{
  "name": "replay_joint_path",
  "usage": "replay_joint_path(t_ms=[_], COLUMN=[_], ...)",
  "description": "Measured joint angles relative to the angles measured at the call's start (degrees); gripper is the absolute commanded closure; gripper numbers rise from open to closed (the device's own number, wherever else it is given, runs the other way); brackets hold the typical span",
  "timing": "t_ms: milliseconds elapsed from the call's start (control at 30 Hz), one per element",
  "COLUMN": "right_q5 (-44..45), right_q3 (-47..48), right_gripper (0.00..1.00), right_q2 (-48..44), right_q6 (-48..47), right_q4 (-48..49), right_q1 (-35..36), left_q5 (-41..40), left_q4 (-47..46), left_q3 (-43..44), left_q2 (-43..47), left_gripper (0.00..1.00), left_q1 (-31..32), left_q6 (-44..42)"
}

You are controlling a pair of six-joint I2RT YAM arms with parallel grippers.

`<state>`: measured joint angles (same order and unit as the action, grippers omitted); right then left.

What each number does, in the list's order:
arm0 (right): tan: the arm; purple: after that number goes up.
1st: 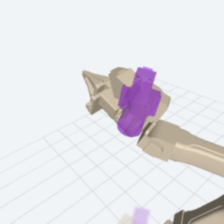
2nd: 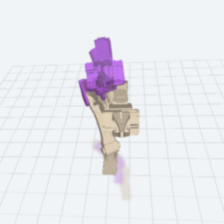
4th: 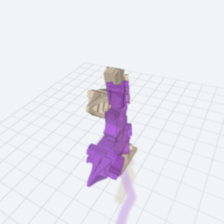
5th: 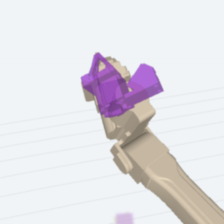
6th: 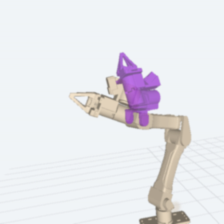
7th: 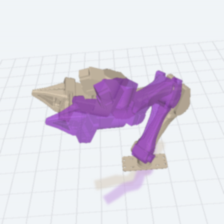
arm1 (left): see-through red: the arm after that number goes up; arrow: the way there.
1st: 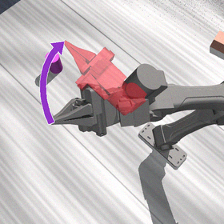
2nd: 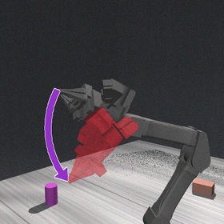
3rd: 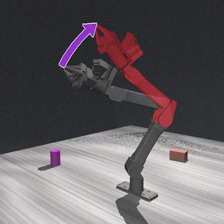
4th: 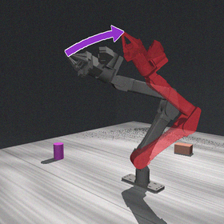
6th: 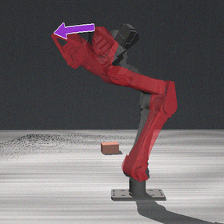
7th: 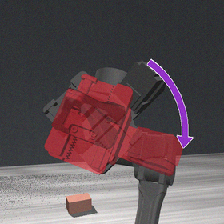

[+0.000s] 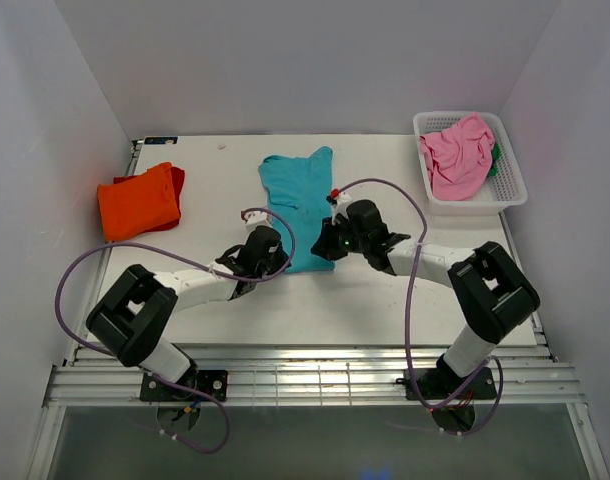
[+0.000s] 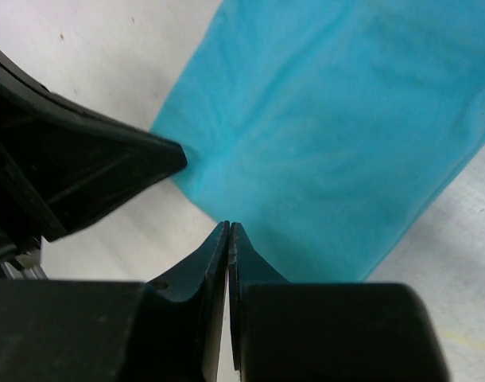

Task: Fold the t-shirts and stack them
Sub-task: Fold the folded rectangular tshirt in 1/3 of the way, then grab one side of the 2/3 rectangular tshirt with both arms

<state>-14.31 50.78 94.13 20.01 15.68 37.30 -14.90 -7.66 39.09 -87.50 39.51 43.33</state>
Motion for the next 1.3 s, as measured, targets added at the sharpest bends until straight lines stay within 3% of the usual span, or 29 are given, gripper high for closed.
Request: replay_joint_path(t_ms=[533, 1300], right_q5=[-3.9, 11.2], right_q3=[-4.5, -4.4], right_gripper=[0.92, 0.92], right_q2=[5.1, 6.7], right_q6=[5.9, 2.9], right_q4=[8.7, 3.6], right_q1=[2.4, 2.8], left_q5=[-1.1, -2.7], left_q4=[-0.3, -0.3], left_q3=[-3.9, -9.0], left_q2=[0.3, 3.8], left_gripper=[1.0, 1.0], left_q1=[0.0, 0.0], left_q6=[0.2, 1.1])
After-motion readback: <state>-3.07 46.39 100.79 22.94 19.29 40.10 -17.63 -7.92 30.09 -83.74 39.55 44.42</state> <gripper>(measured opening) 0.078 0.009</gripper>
